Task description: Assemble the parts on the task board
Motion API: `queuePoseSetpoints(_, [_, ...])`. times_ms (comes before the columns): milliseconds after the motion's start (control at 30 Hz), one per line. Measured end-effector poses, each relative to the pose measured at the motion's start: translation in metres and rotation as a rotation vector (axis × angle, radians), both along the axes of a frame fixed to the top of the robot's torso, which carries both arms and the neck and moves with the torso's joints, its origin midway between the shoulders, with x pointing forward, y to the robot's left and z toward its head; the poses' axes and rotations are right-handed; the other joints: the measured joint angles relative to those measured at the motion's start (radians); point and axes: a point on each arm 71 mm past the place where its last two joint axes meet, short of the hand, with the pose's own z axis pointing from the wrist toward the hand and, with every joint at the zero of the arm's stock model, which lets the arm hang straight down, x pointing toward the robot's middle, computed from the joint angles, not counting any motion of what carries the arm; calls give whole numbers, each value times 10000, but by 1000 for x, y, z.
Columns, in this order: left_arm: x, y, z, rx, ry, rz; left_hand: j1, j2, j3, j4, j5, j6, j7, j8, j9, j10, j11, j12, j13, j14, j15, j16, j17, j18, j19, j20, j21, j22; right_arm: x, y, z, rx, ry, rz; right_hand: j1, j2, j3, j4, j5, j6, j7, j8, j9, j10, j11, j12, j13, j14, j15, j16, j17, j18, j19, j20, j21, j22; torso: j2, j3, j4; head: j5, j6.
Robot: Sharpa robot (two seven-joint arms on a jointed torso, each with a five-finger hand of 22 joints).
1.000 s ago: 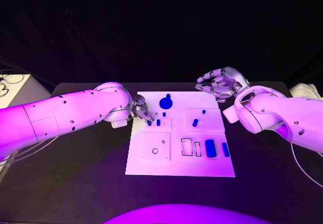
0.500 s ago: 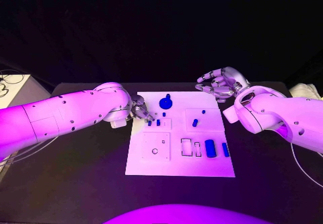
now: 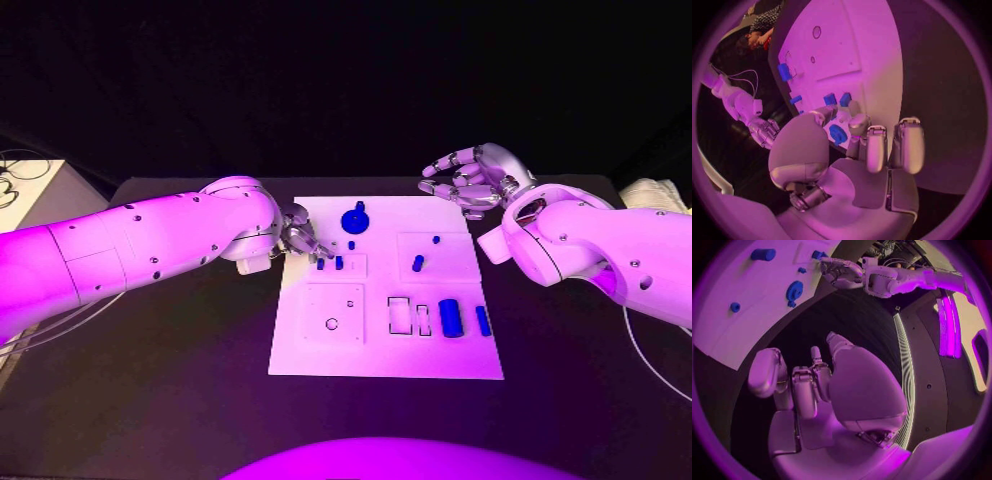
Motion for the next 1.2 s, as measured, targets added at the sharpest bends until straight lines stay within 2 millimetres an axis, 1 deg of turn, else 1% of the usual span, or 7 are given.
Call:
queuePoseSetpoints(300, [-3,7,1,-397,-125,260,0,0,-553,328,-39,-112,110,-98,-3,-221,71,-185,-314,0,0,-40,0,1,-69,-12,-114,0,0,0,0,3,4,3,0,0,0,0,0,0,0,0,0,0,0,0,-1,0,0,0,-1,0,0,0,0,-8,8,-3,-22,-46,60])
queuePoseSetpoints(500, [-3,11,14,-1450,-671,568,657,547,-741,322,105,-791,383,-265,-4,-1359,306,-1105,-1536,-20,201,-655,-1,31,-817,124,-688,-341,0,-1,-1,-3,16,-11,0,0,0,0,0,0,0,0,0,0,0,0,-1,0,0,0,-2,-1,0,0,0,-13,4,-2,-22,-103,97])
queuePoseSetpoints(567, [-3,11,19,-2011,-971,549,1051,631,-707,288,113,-1199,540,-364,-42,-2198,465,-1758,-2420,-20,348,-1187,-1,321,-1363,223,-1134,-1037,0,-1,-1,-4,17,-13,0,0,0,0,0,0,0,0,0,0,0,0,-1,0,0,0,-2,0,0,0,1,-13,3,0,-15,-121,105])
queuePoseSetpoints(633, [-2,9,23,-2507,-1259,470,1552,660,-584,227,113,-1635,732,-443,-127,-2781,633,-2055,-2881,-4,502,-1555,-1,389,-1740,376,-1502,-1539,0,-1,-1,-4,17,-13,0,0,0,0,0,0,0,0,0,0,0,0,-2,0,0,0,-2,0,0,0,1,-13,2,0,-10,-136,116])
queuePoseSetpoints(767, [-2,3,31,-3518,-1954,128,2846,395,3,-252,114,-2493,1127,-819,-539,-3756,960,-2494,-3290,-717,800,-2560,-500,776,-2983,616,-2617,-3073,0,-1,-1,-5,18,-18,0,0,0,0,0,0,0,0,1,0,0,0,-2,0,0,0,-2,-1,0,0,1,-13,2,-1,-2,-168,150])
queuePoseSetpoints(900, [-3,-7,34,-4313,-2675,-402,3775,240,609,-747,114,-2893,1353,-947,-908,-4640,1202,-3343,-4005,-1611,1021,-3500,-1511,937,-3906,857,-3533,-4170,0,-2,-1,-8,13,-34,-2,-2,7,-4,0,0,0,0,1,0,0,0,-2,0,0,-21,-2,-1,0,0,-23,-17,7,-1,1,-171,171])
queuePoseSetpoints(1200, [-5,-26,23,-4465,-3920,-1650,4099,-192,967,-1259,60,-3170,1372,-1143,-1720,-5868,1467,-4303,-5000,-3306,1250,-4963,-3393,1179,-5205,1085,-4633,-5467,1,-4,-2,-23,-7,-79,-40,-40,84,-30,0,-33,33,0,-1,-200,17,-153,-2,0,0,-156,-3,0,-200,17,-537,-333,0,-8,16,-200,223])
